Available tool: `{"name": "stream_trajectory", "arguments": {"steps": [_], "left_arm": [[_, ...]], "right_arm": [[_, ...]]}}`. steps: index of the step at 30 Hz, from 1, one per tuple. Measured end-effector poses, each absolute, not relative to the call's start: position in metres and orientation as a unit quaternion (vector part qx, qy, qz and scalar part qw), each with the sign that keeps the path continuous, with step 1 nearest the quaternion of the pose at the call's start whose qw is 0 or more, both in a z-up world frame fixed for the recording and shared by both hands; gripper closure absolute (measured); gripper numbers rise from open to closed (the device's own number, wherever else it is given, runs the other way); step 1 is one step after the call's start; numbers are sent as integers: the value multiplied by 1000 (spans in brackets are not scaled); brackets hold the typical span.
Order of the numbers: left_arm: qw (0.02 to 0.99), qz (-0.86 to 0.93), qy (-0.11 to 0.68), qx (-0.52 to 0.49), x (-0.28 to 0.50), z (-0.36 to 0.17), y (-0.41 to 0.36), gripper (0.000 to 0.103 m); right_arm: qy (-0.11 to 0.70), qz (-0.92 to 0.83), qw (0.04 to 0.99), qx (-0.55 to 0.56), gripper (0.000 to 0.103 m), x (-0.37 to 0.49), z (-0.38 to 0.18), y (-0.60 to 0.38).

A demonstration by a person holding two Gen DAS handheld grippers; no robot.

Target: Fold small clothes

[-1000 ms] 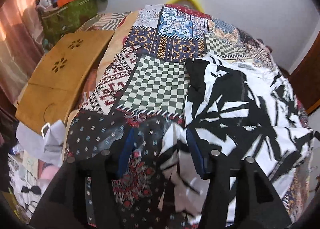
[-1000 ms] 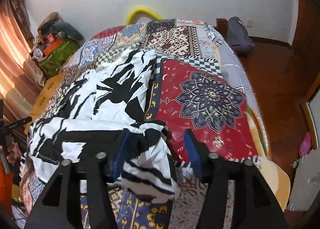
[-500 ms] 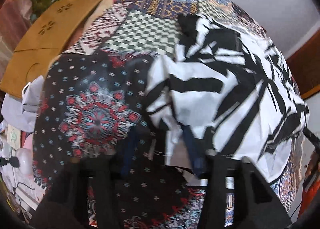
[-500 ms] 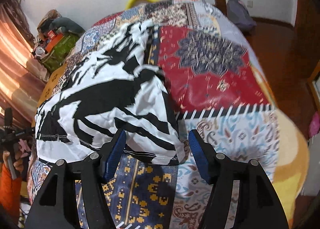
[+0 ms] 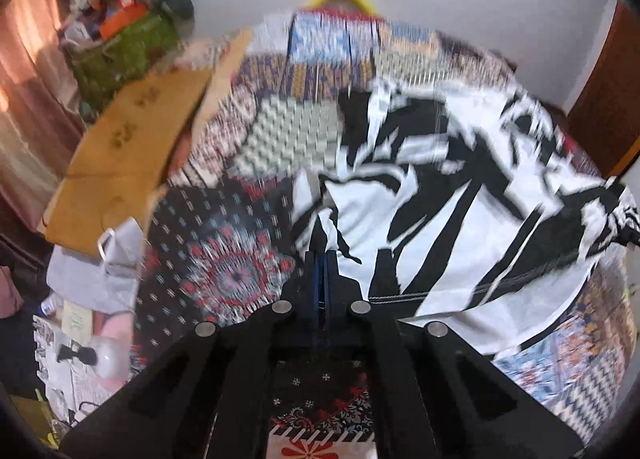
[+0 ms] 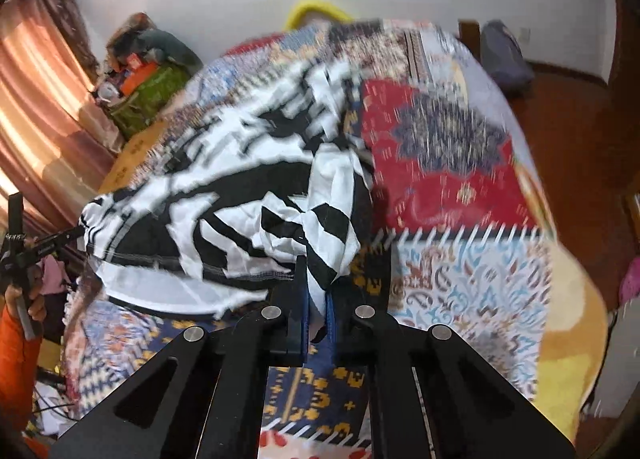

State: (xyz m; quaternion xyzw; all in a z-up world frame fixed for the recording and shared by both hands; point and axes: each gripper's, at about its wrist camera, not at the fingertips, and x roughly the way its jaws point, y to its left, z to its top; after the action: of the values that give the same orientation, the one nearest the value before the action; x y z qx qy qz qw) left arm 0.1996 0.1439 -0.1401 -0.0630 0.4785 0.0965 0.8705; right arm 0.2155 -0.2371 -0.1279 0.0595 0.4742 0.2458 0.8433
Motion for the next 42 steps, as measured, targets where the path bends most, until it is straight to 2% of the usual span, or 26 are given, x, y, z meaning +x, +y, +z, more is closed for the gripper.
{"name": "stream_trajectory", "arguments": {"steps": [8, 14, 23, 30, 38, 42], "left_arm": [[917, 108, 380, -62, 205, -56, 149, 102], [919, 142, 362, -61, 248, -37, 165, 102], [898, 168, 401, -72, 327, -77, 187, 102], [872, 170, 446, -109, 382, -127, 213, 102], [846, 185, 490, -93, 428, -190, 226, 101], [842, 199, 495, -78, 436, -205, 230, 96]], "right_arm": [[379, 264, 884, 80, 98, 217, -57, -239], [347, 240, 903, 86, 99, 255, -37, -234], [368, 221, 901, 68, 99, 312, -52, -213], [417, 217, 879, 83, 98, 368, -91, -204], [454, 208, 862, 87, 97, 409, -137, -203], [450, 193, 867, 90, 97, 412, -142, -210]]}}
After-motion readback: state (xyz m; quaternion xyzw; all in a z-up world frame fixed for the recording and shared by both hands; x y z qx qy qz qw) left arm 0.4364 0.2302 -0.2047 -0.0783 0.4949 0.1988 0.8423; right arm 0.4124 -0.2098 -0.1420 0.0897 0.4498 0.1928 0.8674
